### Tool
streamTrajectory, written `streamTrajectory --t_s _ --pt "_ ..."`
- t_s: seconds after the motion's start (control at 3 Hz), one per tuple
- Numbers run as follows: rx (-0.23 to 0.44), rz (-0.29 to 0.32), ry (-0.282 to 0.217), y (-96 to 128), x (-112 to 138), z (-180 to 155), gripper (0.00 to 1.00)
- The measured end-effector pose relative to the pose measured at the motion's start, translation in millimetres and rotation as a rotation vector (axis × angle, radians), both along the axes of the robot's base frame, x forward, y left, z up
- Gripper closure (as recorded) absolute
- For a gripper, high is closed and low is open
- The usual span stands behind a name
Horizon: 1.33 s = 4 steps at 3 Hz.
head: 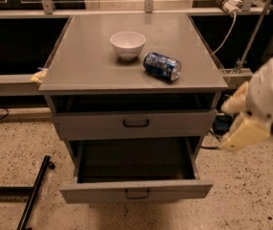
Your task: Close middle drawer
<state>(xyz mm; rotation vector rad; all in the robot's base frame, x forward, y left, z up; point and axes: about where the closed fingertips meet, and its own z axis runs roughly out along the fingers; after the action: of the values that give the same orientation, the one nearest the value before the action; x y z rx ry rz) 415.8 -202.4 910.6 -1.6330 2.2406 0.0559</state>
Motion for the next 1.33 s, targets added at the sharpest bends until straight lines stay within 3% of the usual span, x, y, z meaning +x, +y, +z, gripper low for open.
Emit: streamTrajectory --t_s 0.67,1.0,1.33 --pt "0.283 0.018 0.137 47 -17 -188 0.88" --pt "0.302 -0.015 0.098 47 1 -206 1.00" --pt "0.288 -0.021 0.106 46 -1 -213 1.00"
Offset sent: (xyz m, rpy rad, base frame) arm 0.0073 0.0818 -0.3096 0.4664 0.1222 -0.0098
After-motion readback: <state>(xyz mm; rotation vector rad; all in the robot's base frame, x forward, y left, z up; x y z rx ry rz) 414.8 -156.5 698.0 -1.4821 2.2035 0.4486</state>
